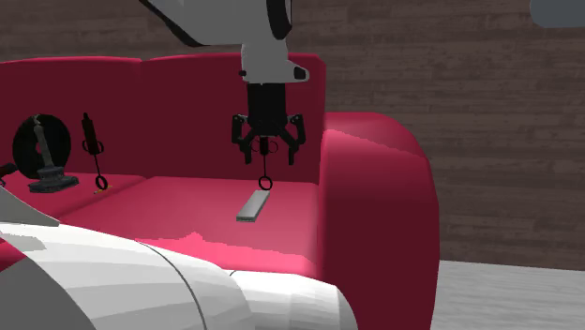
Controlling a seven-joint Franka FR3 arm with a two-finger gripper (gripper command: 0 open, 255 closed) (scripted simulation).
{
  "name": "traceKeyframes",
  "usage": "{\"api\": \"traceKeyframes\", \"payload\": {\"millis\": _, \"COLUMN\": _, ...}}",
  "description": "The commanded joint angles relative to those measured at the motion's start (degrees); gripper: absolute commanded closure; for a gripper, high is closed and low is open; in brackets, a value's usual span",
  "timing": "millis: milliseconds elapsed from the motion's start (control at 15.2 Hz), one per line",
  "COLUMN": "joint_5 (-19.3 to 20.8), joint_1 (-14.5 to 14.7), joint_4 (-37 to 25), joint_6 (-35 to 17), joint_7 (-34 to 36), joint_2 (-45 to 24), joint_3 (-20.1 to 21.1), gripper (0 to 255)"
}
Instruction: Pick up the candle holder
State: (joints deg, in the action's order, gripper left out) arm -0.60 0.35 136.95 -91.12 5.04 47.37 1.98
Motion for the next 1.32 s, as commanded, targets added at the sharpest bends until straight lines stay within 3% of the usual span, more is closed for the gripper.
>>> {"api": "traceKeyframes", "payload": {"millis": 0, "joint_5": 0.0, "joint_1": 0.0, "joint_4": 0.0, "joint_6": 0.0, "joint_7": 0.0, "joint_2": 0.0, "joint_3": 0.0, "gripper": 0}}
{"api": "traceKeyframes", "payload": {"millis": 660, "joint_5": 0.28, "joint_1": 3.77, "joint_4": -12.46, "joint_6": -11.41, "joint_7": -17.07, "joint_2": -20.22, "joint_3": -6.57, "gripper": 0}}
{"api": "traceKeyframes", "payload": {"millis": 1254, "joint_5": -4.52, "joint_1": 6.95, "joint_4": -30.37, "joint_6": -14.61, "joint_7": -32.39, "joint_2": -39.03, "joint_3": -9.9, "gripper": 0}}
